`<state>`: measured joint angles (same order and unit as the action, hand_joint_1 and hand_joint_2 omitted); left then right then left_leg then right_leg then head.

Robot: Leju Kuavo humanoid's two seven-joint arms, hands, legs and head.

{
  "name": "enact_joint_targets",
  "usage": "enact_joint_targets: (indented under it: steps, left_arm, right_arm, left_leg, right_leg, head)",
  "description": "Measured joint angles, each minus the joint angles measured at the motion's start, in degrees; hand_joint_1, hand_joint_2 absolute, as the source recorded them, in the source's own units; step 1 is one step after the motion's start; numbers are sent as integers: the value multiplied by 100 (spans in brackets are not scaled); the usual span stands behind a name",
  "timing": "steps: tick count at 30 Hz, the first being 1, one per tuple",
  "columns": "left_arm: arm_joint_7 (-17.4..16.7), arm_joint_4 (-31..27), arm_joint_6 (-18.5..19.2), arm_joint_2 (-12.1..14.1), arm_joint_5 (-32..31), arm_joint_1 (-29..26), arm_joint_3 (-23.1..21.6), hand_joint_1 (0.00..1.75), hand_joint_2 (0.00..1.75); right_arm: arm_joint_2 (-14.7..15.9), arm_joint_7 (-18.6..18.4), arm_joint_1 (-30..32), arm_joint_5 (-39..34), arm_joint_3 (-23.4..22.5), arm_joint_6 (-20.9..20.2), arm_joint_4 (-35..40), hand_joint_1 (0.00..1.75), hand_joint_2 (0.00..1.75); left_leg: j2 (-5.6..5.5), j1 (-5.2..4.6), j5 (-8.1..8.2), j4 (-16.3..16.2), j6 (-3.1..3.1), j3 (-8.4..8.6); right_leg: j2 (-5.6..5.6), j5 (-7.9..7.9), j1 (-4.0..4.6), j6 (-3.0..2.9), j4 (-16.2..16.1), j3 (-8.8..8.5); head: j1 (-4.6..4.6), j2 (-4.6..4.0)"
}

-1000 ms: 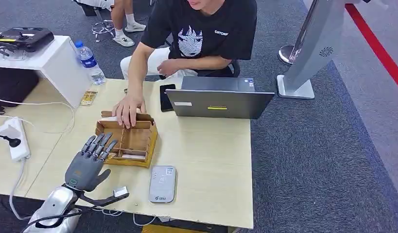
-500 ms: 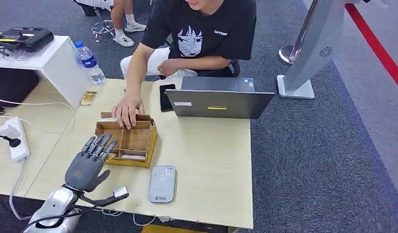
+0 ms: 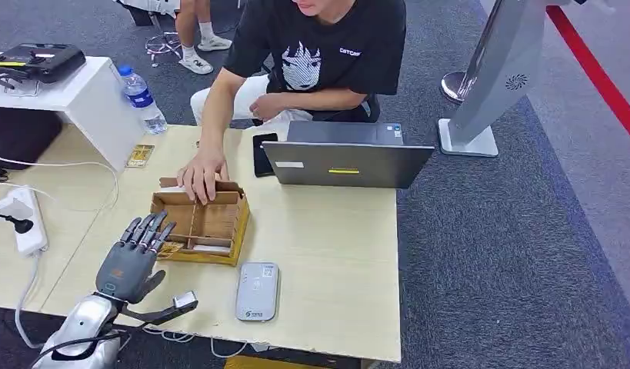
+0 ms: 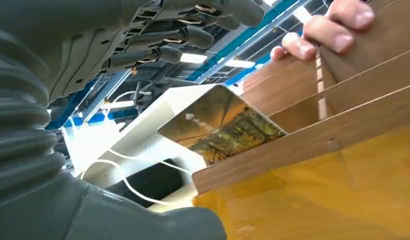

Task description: Pass the card to the sensor for recognition and then transmit it.

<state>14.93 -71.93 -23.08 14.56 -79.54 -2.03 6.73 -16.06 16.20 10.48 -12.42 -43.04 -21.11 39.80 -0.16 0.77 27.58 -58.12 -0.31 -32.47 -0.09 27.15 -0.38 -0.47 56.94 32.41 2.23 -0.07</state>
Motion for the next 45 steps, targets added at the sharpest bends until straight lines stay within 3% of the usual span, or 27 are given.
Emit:
enact_joint_targets:
  steps: [3,4,25,29,32,45]
  left_arm:
    - [0,63,20,-7,-11,13,55,0,175]
    - [0,79,22,-7,-11,17,66,175,175]
    - [122,350,-70,-2,55,183,142,175,175]
    - [103,350,-438,-20,28,184,171,175,175]
    - [147,100,-649,-65,133,184,238,175,175]
    - [310,-1406,-238,-107,461,463,293,175,175]
  right_arm:
    - [0,-2,-1,-17,11,2,4,0,175]
    - [0,-4,-1,-17,13,2,9,0,175]
    - [2,-35,-8,-55,76,-4,22,0,175]
    - [2,-24,-9,-107,109,4,22,0,175]
    - [4,-24,-14,-131,166,11,22,0,175]
    - [7,-20,-24,232,151,-48,-18,0,175]
  left_leg:
    - [1,0,0,0,0,0]
    - [1,0,0,0,0,0]
    - [5,0,0,0,0,2]
    - [7,0,0,0,0,2]
    - [6,0,0,-1,0,-1]
    - [6,0,-1,-1,0,1]
  right_leg:
    - [0,0,0,0,0,0]
    - [0,0,0,0,0,1]
    - [3,0,0,0,0,0]
    - [5,0,0,0,0,5]
    - [3,0,0,0,0,6]
    - [6,-2,0,-1,1,4]
  head:
    - [0,0]
    - [0,0]
    - [0,0]
    - [0,0]
    - [0,2]
    - [0,0]
